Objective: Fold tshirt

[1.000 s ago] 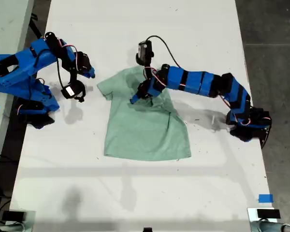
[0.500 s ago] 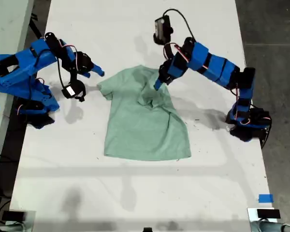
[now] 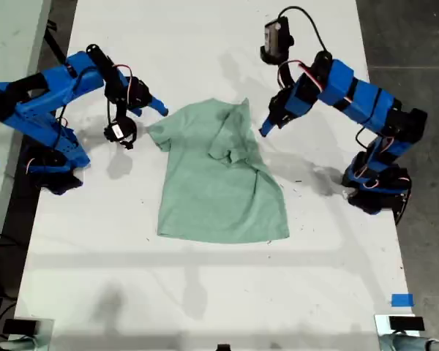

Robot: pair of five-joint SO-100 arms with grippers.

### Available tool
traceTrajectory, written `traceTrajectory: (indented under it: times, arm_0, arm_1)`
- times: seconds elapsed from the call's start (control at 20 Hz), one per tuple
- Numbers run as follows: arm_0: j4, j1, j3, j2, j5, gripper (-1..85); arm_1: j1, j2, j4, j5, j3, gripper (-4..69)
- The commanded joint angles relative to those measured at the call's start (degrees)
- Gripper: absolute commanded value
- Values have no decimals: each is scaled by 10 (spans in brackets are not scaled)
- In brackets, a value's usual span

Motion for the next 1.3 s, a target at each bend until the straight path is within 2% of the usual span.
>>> traceTrajectory:
  times: [0.0, 0.15, 0.4, 0.5, 0.6, 0.8, 0.95, 1.1, 1.25]
  arm_0:
    - [-53, -2, -31, -85, 1, 301]
    - [-91, -4, -43, -173, 0, 303]
    - [-99, -11, -61, -241, -14, 286]
    - [-98, -16, -64, -254, -19, 88]
    - [-99, -10, -58, -245, -31, 1]
    - [-87, -25, -47, -172, -32, 1]
    - [-34, -47, -64, -112, -28, 1]
    - [-12, -73, -63, -37, -28, 1]
    - [-4, -26, -130, -46, -36, 1]
  arm_1:
    - [4, 59, -14, 1, 8, 186]
    - [3, 83, -17, 1, 30, 186]
    - [10, 126, -33, 1, 82, 186]
    - [14, 140, -40, -1, 105, 186]
    - [21, 156, -47, -3, 132, 186]
    - [34, 201, -62, -3, 185, 188]
    - [41, 228, -66, -1, 213, 189]
    - [47, 256, -68, 3, 243, 190]
    - [50, 279, -71, 7, 265, 192]
